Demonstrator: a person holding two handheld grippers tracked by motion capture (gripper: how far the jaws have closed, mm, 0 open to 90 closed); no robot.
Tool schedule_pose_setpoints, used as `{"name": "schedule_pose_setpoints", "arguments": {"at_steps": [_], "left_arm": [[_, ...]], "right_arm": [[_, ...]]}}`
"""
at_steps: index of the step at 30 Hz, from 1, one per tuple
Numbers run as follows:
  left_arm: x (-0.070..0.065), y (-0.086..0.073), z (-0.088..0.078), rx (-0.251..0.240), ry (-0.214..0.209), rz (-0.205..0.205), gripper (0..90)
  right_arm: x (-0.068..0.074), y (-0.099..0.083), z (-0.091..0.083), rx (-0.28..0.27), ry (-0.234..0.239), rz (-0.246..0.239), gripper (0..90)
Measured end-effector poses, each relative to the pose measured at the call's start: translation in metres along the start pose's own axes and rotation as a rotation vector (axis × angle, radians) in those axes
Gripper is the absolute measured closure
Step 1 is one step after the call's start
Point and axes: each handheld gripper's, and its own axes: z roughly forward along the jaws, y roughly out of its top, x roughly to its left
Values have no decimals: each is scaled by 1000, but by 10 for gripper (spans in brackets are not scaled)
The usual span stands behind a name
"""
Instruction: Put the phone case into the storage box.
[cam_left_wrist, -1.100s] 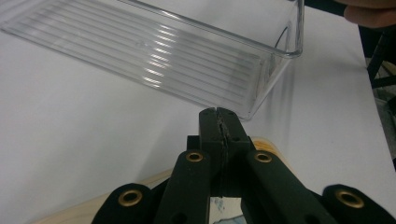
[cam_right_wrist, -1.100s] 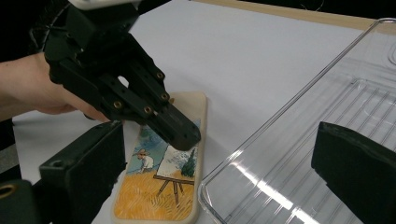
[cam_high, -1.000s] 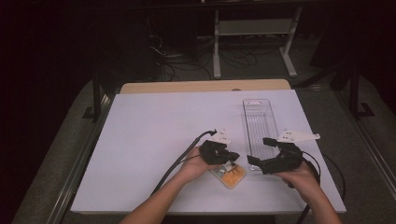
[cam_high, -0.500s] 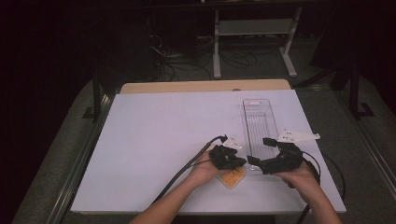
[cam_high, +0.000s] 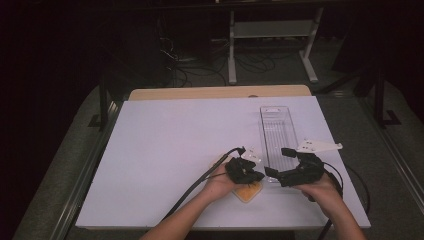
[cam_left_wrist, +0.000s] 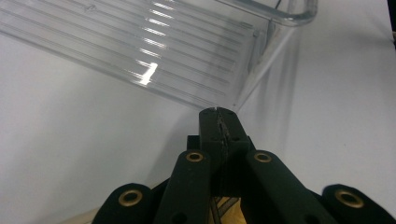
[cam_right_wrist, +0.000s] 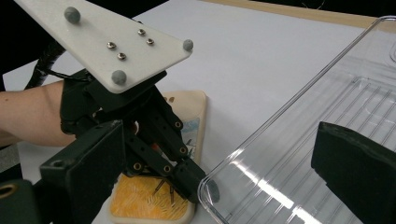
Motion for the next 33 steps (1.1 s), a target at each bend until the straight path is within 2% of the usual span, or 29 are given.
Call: {"name": "schedule_pose_setpoints", "arguments": {"at_steps": [10,20,21,25,33], "left_arm": [[-9,-7,-10,49,-26,-2,900],[-21,-23,-26,69,-41,0,900],[-21,-24,-28,78,-42,13,900],[-26,-34,-39,93,-35,23,900],[-28,-47,-56,112,-17,15,900]], "right_arm": [[1,0,1,4,-2,1,26],[2,-1,4,19,-1,2,27],[2,-1,4,19,-1,2,27],[2,-1,5,23,-1,2,27],[2,-2,6,22,-5,0,28]]}}
